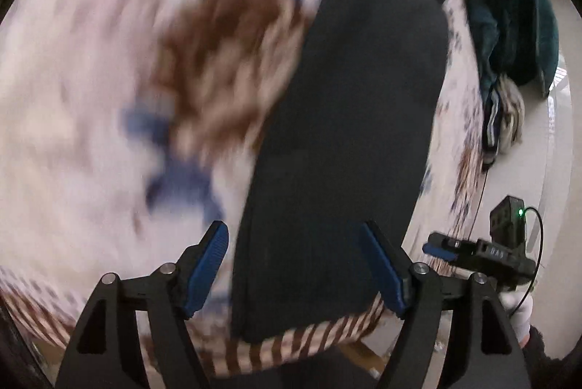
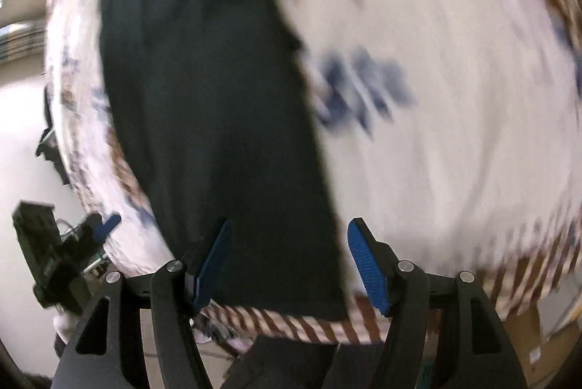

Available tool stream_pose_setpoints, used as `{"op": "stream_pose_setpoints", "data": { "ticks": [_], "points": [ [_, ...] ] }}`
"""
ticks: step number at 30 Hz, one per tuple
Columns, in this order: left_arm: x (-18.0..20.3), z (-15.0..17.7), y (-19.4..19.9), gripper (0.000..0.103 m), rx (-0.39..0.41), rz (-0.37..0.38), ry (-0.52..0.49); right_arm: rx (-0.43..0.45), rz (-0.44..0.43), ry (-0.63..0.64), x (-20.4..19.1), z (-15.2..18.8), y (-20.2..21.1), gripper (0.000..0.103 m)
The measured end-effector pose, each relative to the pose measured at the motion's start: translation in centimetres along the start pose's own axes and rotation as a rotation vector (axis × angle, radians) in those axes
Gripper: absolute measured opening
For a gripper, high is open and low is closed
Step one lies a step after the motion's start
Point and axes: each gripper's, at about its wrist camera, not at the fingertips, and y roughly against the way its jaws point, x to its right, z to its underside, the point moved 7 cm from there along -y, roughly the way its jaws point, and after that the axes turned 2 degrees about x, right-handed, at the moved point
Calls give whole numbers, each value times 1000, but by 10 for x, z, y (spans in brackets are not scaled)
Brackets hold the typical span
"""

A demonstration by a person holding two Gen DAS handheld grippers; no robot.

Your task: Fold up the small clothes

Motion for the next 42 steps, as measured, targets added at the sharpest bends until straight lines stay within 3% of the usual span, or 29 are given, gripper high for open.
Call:
{"op": "stream_pose_setpoints", "data": {
  "ticks": [3, 4, 9, 10, 12, 14, 16, 17, 18, 23, 26, 28, 29, 31, 33, 38, 42],
  "points": [
    [-10, 38, -22, 73, -51, -115, -19, -37, 1, -29, 20, 29, -24, 68],
    [-10, 46, -25, 73, -58, -123, -17, -47, 7, -34, 23, 36, -31, 68],
    [-1, 85, -44, 72, -112, -69, 77, -89, -39, -50, 20, 78, -60, 68],
    [0, 91, -49, 71, -118, -70, 85, -94, -44, -47, 16, 73, -64, 68],
    [1, 99, -55, 55, -122, -74, 104, -109, -29, -38, 16, 82, -75, 68],
    [2, 105, -57, 23, -119, -62, 132, -118, -35, -36, 14, 89, -85, 67],
    [1, 109, -58, 11, -118, -58, 169, -134, -11, -9, 20, 94, -88, 53],
    [2, 110, -57, 11, -109, -48, 182, -141, 7, 9, 19, 97, -91, 39],
    [2, 111, -54, 11, -87, -41, 188, -147, 17, 27, 18, 100, -93, 34],
    [0, 104, -47, 12, -48, -19, 174, -156, 17, 42, 17, 109, -103, 34],
    [-22, 103, -49, 12, -80, 67, 228, -181, 0, 12, 21, 110, -113, 34],
    [-23, 100, -53, 11, -51, 90, 269, -179, 1, 14, 21, 112, -117, 34],
    [-22, 98, -50, 4, -32, 92, 266, -174, 3, 21, 20, 113, -117, 34],
    [-12, 94, -33, 4, 26, 76, 220, -160, 13, 43, 14, 115, -117, 32],
    [-7, 95, -20, 4, 55, 77, 218, -137, 29, 70, 4, 115, -113, 10],
    [-15, 100, -2, 3, 111, 78, 263, -131, 27, 111, -12, 126, -110, 10],
    [-28, 97, 0, 3, 140, 7, 245, -141, 13, 125, -29, 133, -116, 9]
  ]
}}
